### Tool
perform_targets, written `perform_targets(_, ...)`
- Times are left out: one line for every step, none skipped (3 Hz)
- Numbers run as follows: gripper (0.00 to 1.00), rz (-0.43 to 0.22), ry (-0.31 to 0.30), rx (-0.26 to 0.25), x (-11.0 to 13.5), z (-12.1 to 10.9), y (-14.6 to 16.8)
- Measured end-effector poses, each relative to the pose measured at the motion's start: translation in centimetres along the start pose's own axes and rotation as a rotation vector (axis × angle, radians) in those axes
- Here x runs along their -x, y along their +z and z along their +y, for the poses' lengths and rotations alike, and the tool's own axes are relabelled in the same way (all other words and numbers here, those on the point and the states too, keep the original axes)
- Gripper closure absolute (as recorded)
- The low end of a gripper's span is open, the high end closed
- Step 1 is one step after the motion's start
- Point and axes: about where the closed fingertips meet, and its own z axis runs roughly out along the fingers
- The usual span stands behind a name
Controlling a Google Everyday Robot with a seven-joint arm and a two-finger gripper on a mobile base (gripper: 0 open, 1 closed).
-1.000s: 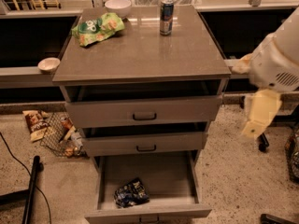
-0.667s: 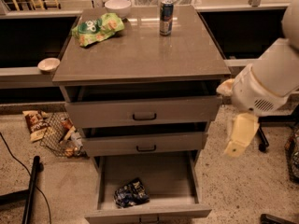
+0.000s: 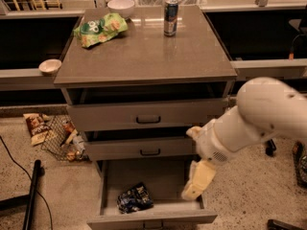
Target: Pick blue chip bag from bottom drawer and place on counter
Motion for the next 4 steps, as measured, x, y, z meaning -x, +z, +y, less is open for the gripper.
perform_targets(0.0,-0.071,0.051,0.019,0.7,-0.1,6.8)
perform_targets(0.0,-0.071,0.051,0.019,0.7,-0.1,6.8)
perform_targets(0.0,-0.033,0.073,0.037,0.6,-0.3,9.1)
perform_targets(0.0,-0.053,0.096,0.074,-0.7,-0.1,14.4)
